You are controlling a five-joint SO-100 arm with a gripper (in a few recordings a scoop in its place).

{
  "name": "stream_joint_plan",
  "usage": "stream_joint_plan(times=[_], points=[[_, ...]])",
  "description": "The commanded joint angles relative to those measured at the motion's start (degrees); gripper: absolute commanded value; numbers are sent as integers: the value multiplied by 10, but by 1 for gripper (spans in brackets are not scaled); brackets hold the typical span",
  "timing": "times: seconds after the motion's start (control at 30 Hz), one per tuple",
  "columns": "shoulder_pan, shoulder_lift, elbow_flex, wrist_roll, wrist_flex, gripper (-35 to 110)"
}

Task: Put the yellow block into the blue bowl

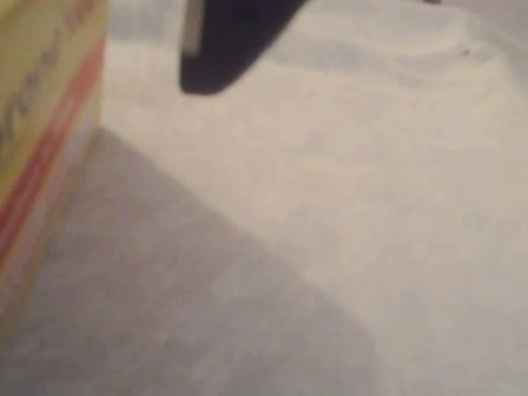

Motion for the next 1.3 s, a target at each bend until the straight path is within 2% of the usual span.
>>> stream_joint_plan(times=[0.0, 0.47, 0.57, 0.73, 0.87, 1.07, 1.27], points=[[-14, 4, -35, -3, -10, 32], [-42, -18, -42, 2, -10, 31], [-42, -15, -42, 2, -10, 23], [-41, -14, -42, 2, -10, -2], [-40, -12, -43, 21, -10, 3], [-48, 31, -86, 105, -2, 0], [-68, 91, -119, 148, -1, 0]])
